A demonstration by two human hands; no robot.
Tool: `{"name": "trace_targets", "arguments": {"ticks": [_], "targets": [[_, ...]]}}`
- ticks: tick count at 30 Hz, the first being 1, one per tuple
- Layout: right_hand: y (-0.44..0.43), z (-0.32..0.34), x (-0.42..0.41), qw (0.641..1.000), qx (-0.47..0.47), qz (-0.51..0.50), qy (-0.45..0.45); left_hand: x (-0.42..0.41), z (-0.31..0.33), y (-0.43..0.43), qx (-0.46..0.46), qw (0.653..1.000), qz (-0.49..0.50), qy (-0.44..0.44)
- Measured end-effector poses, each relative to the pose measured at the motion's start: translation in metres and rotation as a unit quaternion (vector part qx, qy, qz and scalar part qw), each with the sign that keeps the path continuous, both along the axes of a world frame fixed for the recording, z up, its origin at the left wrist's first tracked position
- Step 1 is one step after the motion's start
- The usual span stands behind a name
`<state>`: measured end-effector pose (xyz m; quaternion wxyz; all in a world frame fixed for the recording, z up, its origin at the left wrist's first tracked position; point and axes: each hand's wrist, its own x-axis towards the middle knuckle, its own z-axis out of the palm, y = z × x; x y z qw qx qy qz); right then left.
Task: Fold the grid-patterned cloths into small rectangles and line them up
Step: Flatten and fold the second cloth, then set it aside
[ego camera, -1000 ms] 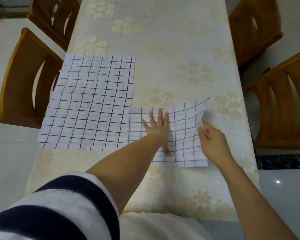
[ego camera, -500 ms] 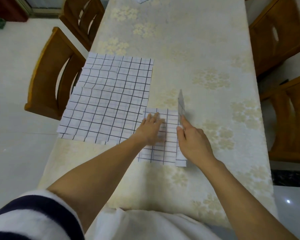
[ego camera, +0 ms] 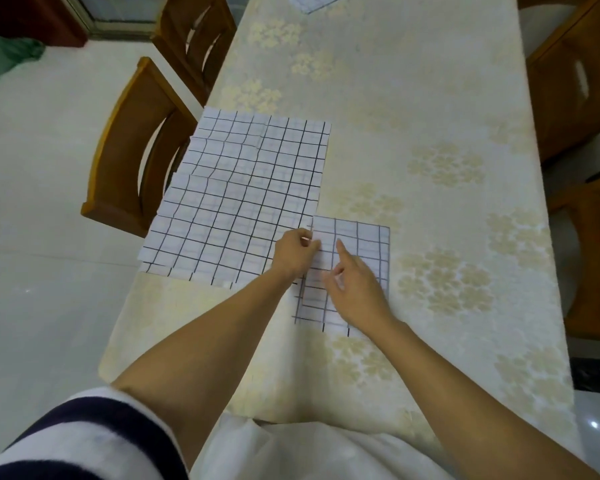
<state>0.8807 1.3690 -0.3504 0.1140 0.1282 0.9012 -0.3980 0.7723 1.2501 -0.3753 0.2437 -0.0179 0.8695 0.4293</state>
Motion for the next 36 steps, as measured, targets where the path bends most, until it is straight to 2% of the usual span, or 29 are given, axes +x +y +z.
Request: {"name": "trace_targets", "arguments": {"ticks": [2,5,10,18,21,23,25,26,28,30,31,36], "targets": [[0.021,-0.012,0.003,0.996,0.081,0.002,0.046,0.001,0.002,0.002,-0.038,0.999,-0.005,0.016],[0.041,-0.025,0.003,0.984,0.162,0.076,-0.002,0.003,-0.001,0.002,-0.037,0.999,0.014,0.02],[0.049,-0.043,0.002,0.966,0.205,0.142,-0.061,0.007,-0.007,-0.002,0.021,0.995,0.085,0.043],[0.044,-0.056,0.005,0.953,0.248,0.161,-0.07,-0.004,-0.017,-0.002,0.021,0.999,0.043,0.025],[0.046,-0.057,0.002,0.958,0.232,0.162,-0.053,-0.012,-0.02,0.0,0.015,0.998,0.054,0.033],[0.049,-0.053,0.002,0.98,0.173,0.095,0.01,-0.018,-0.019,0.003,-0.051,0.994,0.025,0.092],[0.056,-0.047,0.001,0.989,0.119,-0.06,0.066,-0.024,-0.013,0.011,-0.134,0.972,-0.065,0.182],[0.062,-0.044,0.0,0.983,0.091,-0.144,0.062,-0.028,-0.009,0.017,-0.171,0.951,-0.128,0.222],[0.074,-0.039,-0.005,0.966,0.029,-0.255,-0.009,-0.035,-0.003,0.033,-0.231,0.899,-0.263,0.263],[0.08,-0.039,-0.01,0.959,-0.006,-0.272,-0.084,-0.043,-0.003,0.053,-0.26,0.854,-0.368,0.261],[0.083,-0.042,-0.012,0.96,0.001,-0.261,-0.102,-0.045,-0.003,0.063,-0.264,0.845,-0.395,0.245],[0.088,-0.043,-0.022,0.963,0.017,-0.222,-0.154,-0.056,-0.002,0.099,-0.267,0.88,-0.366,0.146]]}}
